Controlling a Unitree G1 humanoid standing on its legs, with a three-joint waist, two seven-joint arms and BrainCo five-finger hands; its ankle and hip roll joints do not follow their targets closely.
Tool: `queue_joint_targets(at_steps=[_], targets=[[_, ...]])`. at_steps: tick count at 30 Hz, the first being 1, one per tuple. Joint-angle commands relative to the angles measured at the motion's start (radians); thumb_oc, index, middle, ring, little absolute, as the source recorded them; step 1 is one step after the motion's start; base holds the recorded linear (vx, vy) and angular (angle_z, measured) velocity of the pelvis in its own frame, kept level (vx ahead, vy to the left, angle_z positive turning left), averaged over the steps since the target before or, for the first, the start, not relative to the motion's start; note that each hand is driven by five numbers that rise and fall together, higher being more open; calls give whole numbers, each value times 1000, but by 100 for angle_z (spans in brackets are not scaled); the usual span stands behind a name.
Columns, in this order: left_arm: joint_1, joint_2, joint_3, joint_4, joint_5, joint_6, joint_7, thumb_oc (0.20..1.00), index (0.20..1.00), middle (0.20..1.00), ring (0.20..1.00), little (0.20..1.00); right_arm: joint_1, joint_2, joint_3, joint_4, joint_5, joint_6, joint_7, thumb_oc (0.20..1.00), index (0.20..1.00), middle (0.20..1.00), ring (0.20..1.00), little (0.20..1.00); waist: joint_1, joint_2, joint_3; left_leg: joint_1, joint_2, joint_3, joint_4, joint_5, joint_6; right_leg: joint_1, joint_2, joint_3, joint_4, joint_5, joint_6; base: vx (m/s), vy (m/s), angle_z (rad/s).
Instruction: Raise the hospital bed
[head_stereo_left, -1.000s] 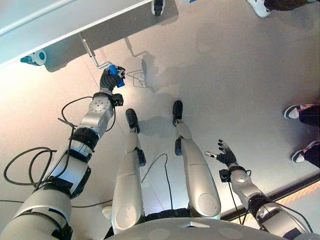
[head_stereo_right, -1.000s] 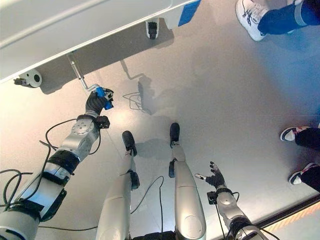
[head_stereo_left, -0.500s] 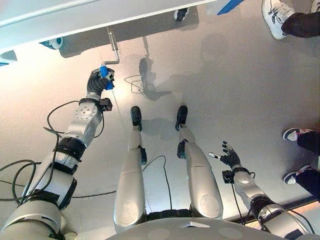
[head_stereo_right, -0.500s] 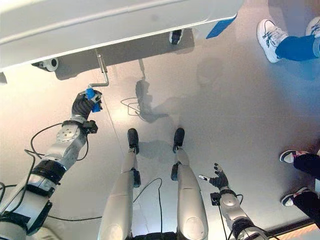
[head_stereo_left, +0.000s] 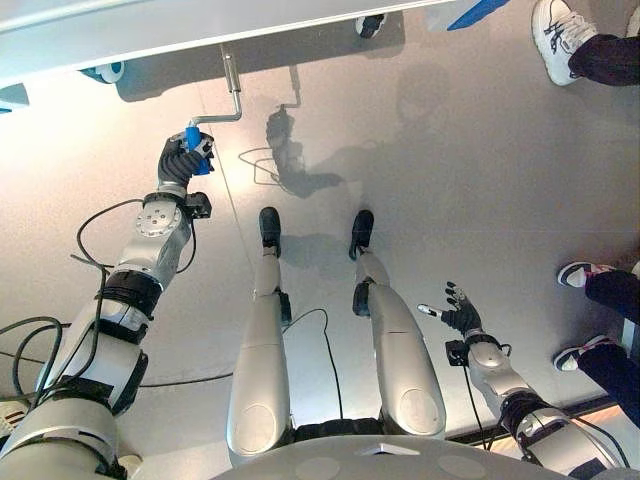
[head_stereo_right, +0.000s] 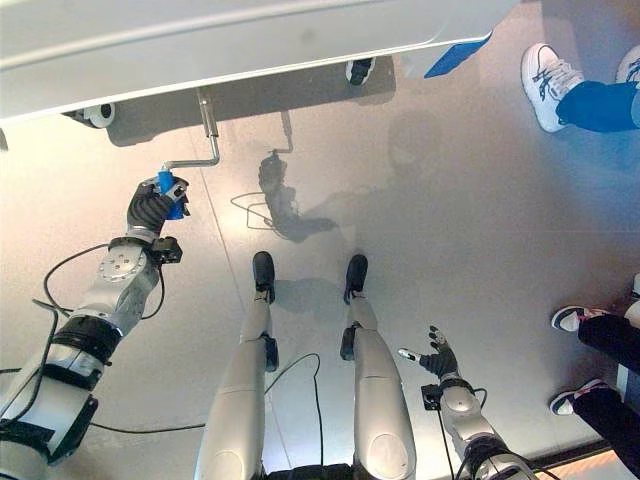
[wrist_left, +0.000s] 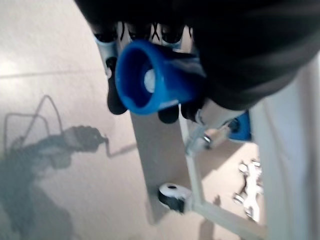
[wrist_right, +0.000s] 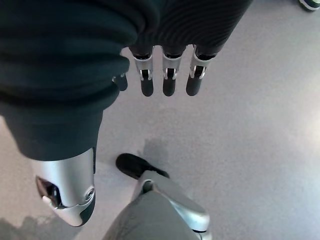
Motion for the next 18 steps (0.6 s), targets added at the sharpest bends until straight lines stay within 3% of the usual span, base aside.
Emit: queue_joint_targets(at_steps=[1, 12, 13, 14, 15, 16, 18], targets=[[5, 110, 108, 107, 31, -21, 42, 200, 200, 200, 200, 200, 58, -35, 0, -9, 3, 1, -9, 1000, 1000, 1000, 1000, 1000, 24, -44, -6, -22, -30, 59, 88, -52, 27, -5, -56, 28, 81, 0, 79, 26, 39, 4], [-153, 57, 48, 370, 115, 32, 56, 200, 200, 200, 200, 200, 46, -40, 56, -73, 23, -19, -28, 1000, 1000, 1000, 1000, 1000, -10, -68, -6, -106, -27, 77, 77, -47, 29, -100, -49, 51, 60, 19, 84, 23, 34, 1], [-153, 54, 42, 378, 123, 32, 55, 200, 200, 200, 200, 200, 51, -40, 63, -83, 22, -20, -30, 1000, 1000, 1000, 1000, 1000, -15, -68, -6, -87, -26, 70, 73, -79, 22, -87, -46, 64, 63, -10, 94, 27, 35, -3], [-162, 49, 44, 382, 124, 32, 58, 200, 200, 200, 200, 200, 49, -40, 66, -96, 22, -22, -32, 1000, 1000, 1000, 1000, 1000, -19, -69, -6, -121, -25, 84, 77, -47, 29, -120, -47, 58, 57, 23, 86, 104, 29, -4], [-170, 40, 35, 389, 129, 34, 61, 200, 200, 200, 200, 200, 49, -42, 73, -103, 26, -24, -34, 1000, 1000, 1000, 1000, 1000, -23, -69, -6, -100, -24, 77, 71, -78, 21, -106, -44, 71, 61, -5, 95, -52, 32, -8], [-178, 38, 30, 392, 145, 35, 62, 200, 200, 200, 200, 200, 46, -43, 74, -118, 23, -25, -36, 1000, 1000, 1000, 1000, 1000, -27, -71, -6, -134, -24, 92, 75, -46, 28, -139, -45, 66, 56, 27, 86, 100, 0, -9], [-182, 21, 29, 404, 161, 37, 75, 200, 200, 200, 200, 200, 47, -44, 81, -123, 22, -28, -41, 1000, 1000, 1000, 1000, 1000, -34, -69, -6, -117, -25, 88, 72, -78, 21, -130, -40, 84, 61, 0, 95, 54, 6, -10]])
